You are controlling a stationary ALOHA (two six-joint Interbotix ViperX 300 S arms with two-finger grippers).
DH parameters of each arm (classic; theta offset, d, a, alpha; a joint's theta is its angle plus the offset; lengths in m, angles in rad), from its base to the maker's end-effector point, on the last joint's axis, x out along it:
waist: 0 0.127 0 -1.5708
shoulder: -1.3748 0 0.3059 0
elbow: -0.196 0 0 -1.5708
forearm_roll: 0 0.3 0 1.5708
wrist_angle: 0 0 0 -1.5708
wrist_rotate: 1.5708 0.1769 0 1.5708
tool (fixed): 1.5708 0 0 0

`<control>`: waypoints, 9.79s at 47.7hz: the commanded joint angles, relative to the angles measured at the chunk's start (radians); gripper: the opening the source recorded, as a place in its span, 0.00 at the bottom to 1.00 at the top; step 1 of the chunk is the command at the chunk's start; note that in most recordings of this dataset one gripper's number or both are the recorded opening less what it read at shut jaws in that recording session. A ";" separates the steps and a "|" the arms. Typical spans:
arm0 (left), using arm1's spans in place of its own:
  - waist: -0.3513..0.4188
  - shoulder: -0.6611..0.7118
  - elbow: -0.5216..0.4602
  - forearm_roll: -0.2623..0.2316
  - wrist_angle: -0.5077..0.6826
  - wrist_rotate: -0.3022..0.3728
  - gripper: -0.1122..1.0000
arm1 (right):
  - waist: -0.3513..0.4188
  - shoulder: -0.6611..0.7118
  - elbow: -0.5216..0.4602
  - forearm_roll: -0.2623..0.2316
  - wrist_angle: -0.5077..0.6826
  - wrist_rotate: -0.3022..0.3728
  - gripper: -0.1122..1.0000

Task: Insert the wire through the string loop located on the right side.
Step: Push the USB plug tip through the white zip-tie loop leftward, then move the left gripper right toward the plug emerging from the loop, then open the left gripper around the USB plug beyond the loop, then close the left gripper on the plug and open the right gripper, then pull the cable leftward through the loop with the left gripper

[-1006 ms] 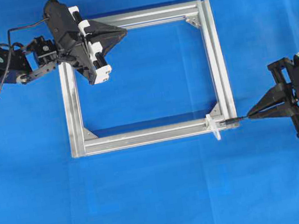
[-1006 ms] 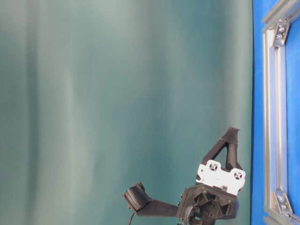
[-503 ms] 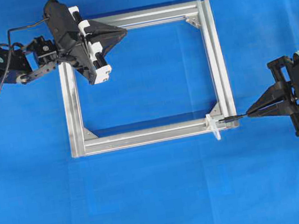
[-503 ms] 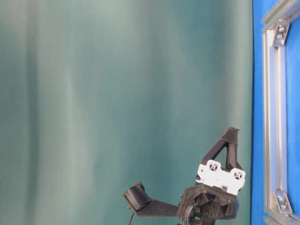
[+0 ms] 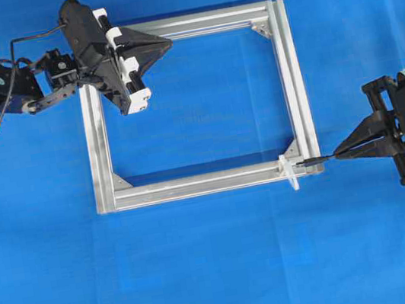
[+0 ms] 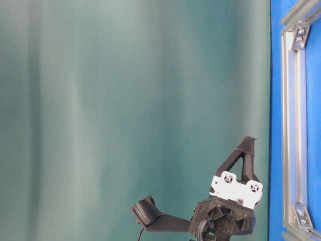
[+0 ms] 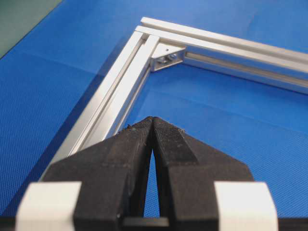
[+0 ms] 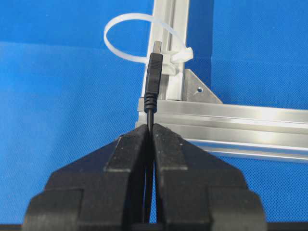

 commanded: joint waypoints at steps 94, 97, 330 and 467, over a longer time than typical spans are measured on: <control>0.000 -0.029 -0.021 0.003 -0.012 -0.011 0.10 | 0.000 0.359 -0.216 0.002 -0.199 0.000 0.07; 0.000 -0.029 -0.020 0.003 -0.012 -0.015 0.10 | -0.002 0.359 -0.216 0.002 -0.198 0.000 0.07; -0.425 0.279 -0.520 0.002 0.365 -0.103 0.22 | 0.000 0.360 -0.221 -0.002 -0.193 -0.002 0.07; -0.584 -0.275 0.391 0.003 0.114 -0.095 0.17 | -0.015 0.342 -0.239 -0.040 -0.051 0.002 0.91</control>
